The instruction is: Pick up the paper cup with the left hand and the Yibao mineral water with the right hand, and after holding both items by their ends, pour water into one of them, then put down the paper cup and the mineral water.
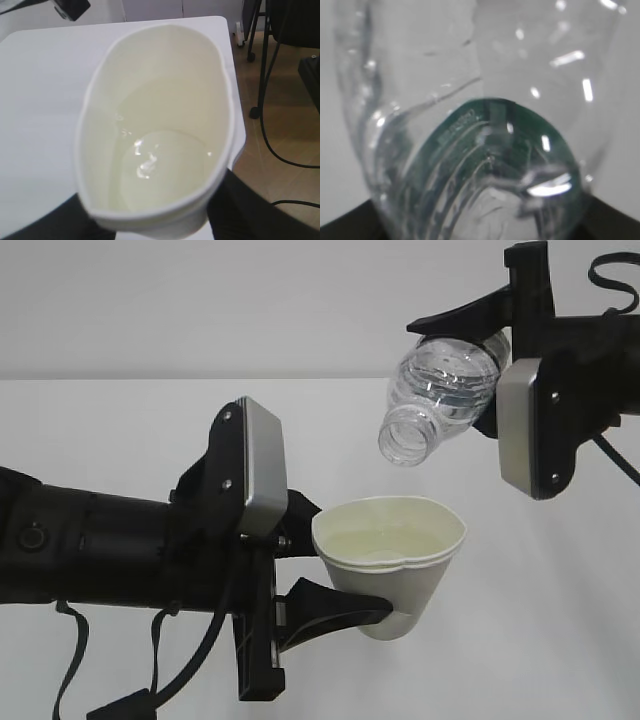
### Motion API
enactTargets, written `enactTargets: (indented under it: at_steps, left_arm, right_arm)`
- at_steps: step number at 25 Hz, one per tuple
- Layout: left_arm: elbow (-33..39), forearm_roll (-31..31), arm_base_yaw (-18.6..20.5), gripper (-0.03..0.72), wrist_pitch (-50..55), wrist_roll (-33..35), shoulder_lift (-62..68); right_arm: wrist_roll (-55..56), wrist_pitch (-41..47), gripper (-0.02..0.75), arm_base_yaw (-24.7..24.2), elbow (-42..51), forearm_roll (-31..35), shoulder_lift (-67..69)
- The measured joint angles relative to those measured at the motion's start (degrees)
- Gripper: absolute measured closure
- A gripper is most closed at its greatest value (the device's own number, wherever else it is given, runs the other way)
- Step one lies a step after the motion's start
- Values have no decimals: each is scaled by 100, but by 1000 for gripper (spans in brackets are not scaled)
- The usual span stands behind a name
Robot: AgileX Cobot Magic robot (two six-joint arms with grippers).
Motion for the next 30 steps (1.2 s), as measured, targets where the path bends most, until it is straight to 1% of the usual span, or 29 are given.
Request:
enactTargets:
  at_steps: [8,19,23,27,30]
  left_arm:
    - [0,0,0,326,0,0,0]
    - [0,-35,0,326,0,0,0]
    - [0,-126,0,326,0,0,0]
    - [0,-153,0,326,10,0,0]
    - [0,-165,0,326,2,0,0]
  right_arm:
    - [511,-119,285,0,0,51,0]
    - [1263,-119,286,0,0,671,0]
    - [1414,-119,286,0,0,742,0]
    - [1800,-119,286,0,0,819,-74]
    - [2095,-119,286,0,0,1069,-197]
